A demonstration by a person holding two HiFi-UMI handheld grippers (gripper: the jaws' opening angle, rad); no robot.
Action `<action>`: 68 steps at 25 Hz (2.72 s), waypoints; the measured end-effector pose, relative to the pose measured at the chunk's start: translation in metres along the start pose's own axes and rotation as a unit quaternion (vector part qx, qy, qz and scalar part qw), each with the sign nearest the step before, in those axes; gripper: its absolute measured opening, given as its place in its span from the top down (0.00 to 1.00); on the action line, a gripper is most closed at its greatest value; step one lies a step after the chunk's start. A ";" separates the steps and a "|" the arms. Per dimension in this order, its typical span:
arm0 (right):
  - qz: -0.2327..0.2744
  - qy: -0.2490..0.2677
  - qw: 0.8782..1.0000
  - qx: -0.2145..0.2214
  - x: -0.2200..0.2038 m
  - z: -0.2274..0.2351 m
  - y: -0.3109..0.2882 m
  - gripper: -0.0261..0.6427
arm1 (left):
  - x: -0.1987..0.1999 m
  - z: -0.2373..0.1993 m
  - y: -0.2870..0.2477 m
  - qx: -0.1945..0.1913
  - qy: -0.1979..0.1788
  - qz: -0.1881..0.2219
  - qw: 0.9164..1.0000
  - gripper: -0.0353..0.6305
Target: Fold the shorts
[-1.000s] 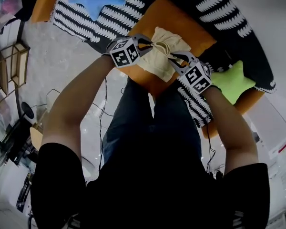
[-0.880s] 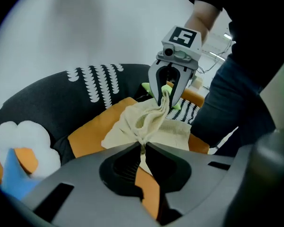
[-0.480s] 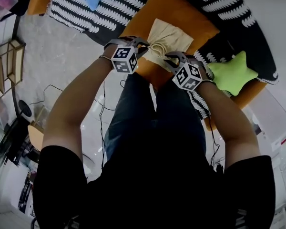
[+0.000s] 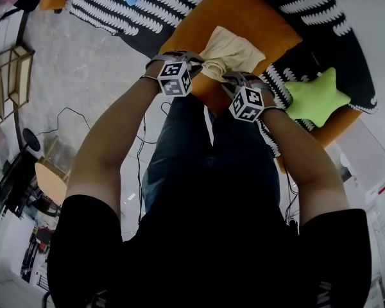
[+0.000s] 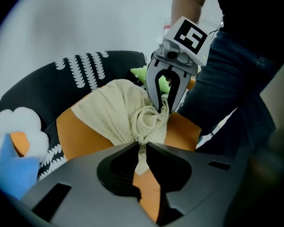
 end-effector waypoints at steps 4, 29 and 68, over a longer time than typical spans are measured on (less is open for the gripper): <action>-0.017 -0.029 0.999 0.016 -0.006 -0.006 -0.010 0.78 | -0.011 0.003 -0.003 -0.011 0.036 -0.015 0.999 0.81; 0.119 -0.281 0.952 0.039 0.026 0.021 0.128 0.59 | 0.019 0.004 0.109 0.031 0.168 0.022 0.985 0.72; 0.259 -0.322 0.895 -0.168 0.002 0.039 0.426 0.66 | 0.194 0.057 0.319 0.191 0.232 0.182 0.936 0.71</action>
Point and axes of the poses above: the fingertips, and each gripper's own axes: y backward along the fingers, z to its right, x out of its top, the point moved 5 cm from there along y, backward along the fingers, and after that the axes turned 4 degrees about -z, right-handed, at the moved point
